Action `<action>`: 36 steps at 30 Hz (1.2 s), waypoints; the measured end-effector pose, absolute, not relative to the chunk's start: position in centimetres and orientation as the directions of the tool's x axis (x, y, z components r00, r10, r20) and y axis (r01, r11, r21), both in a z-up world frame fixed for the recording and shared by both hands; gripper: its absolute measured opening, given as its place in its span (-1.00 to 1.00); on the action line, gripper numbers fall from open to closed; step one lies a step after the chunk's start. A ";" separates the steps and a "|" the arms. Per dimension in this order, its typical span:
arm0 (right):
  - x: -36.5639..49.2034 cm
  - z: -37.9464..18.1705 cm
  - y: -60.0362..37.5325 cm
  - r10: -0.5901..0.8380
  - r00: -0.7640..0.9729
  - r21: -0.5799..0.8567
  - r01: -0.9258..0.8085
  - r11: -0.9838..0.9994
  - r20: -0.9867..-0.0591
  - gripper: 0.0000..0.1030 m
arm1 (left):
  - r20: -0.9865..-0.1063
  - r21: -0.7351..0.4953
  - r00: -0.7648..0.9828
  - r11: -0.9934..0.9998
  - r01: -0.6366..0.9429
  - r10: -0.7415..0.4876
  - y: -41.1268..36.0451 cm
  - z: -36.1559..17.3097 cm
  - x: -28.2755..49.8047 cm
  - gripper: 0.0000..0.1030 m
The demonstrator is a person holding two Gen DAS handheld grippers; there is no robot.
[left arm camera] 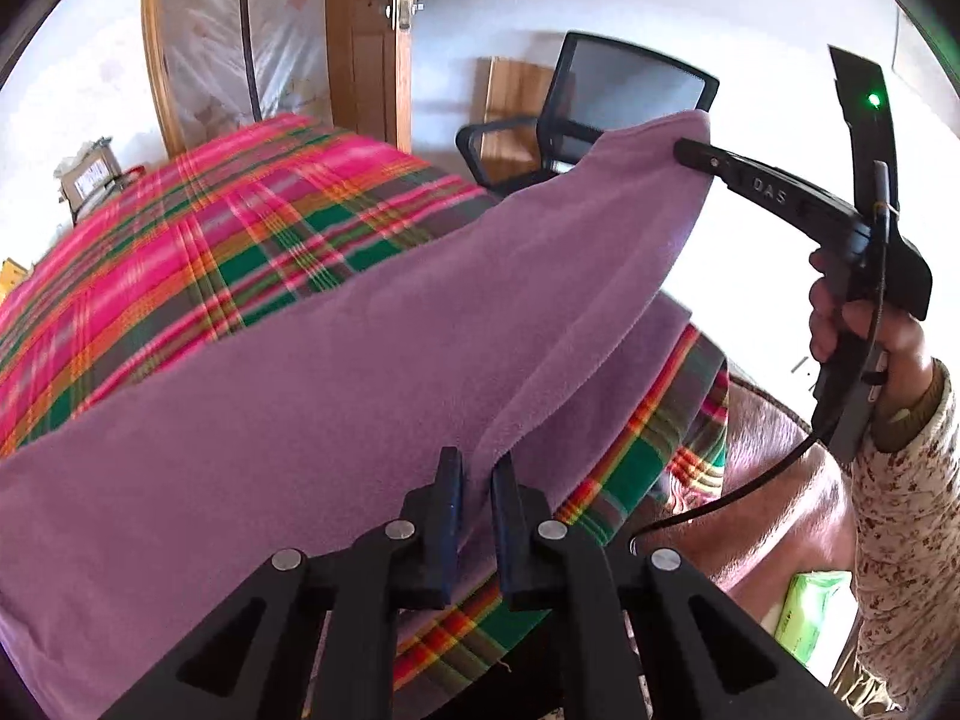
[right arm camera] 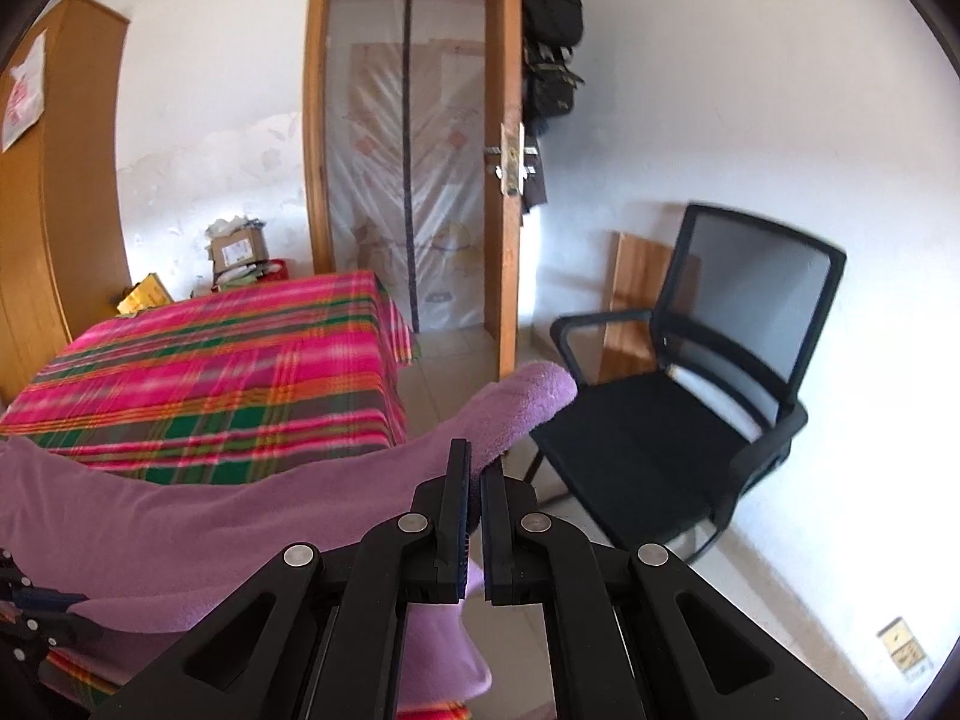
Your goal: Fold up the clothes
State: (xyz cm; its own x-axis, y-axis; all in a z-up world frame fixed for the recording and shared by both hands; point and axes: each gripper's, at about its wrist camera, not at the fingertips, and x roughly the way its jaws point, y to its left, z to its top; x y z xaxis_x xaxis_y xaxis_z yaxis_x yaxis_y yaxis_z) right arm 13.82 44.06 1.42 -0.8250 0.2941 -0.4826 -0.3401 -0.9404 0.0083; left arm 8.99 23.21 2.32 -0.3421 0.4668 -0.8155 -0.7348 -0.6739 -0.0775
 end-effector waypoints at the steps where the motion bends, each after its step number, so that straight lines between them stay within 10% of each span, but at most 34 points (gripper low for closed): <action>1: 14.0 1.0 44.3 0.293 -0.820 0.016 -0.345 -0.938 -0.491 -0.94 | -0.819 -0.078 -0.338 -0.674 -0.734 0.464 23.2 2.1 9.0 -0.80; 36: 18.5 -0.1 46.3 0.441 -0.781 0.015 -0.498 -0.867 -0.441 -0.95 | -0.795 -0.123 -0.321 -0.655 -0.746 0.515 24.1 3.0 10.2 -0.78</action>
State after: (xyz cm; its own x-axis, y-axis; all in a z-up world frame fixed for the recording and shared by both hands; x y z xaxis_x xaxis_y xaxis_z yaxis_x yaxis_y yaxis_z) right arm 18.51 46.26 -0.07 -0.7815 0.4415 -0.4409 -0.4984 -0.8668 0.0155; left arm 10.21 24.12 3.03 -0.3211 0.5145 -0.7951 -0.7459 -0.6547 -0.1225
